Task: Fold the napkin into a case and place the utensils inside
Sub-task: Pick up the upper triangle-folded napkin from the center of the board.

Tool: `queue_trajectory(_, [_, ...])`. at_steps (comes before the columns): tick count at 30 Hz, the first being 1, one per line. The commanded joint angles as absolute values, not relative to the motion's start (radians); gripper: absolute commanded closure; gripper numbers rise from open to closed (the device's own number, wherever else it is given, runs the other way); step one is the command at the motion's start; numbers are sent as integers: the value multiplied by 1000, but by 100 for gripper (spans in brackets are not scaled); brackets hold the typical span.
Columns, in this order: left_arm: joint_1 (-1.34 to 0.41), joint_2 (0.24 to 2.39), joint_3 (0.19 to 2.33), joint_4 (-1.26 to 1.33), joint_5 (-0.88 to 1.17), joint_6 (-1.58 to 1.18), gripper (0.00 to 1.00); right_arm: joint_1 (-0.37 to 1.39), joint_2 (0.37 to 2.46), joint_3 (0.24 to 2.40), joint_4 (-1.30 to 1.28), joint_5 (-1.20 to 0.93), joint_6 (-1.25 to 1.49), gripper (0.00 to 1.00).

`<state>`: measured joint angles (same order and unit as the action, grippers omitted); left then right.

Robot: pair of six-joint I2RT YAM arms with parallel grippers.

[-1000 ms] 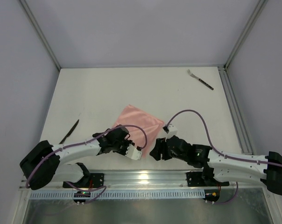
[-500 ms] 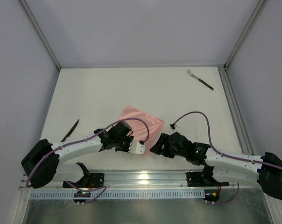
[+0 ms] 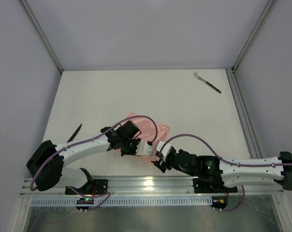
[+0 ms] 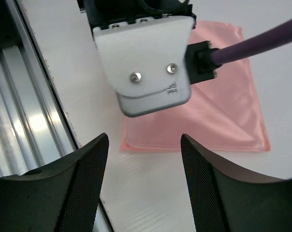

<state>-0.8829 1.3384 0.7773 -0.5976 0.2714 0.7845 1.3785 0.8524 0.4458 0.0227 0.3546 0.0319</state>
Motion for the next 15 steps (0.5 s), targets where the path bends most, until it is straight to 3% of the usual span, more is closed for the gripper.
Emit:
queue_trajectory(1, [-879,1350,853,-647,311,749,100,1431,795,431,75,452,-308,34])
queue_trajectory(6, [-854,1354,885,-669,322,752,100,1431,648,397,-61,457,-368,34])
queue_trajectory(9, [-853,1364,894,-676,328,756,100,1445,621,344,35,402,-411,32])
queue_trajectory(15, [-851,1390,905,-686,347,741,100,1539,951,373,234,526,-521,30])
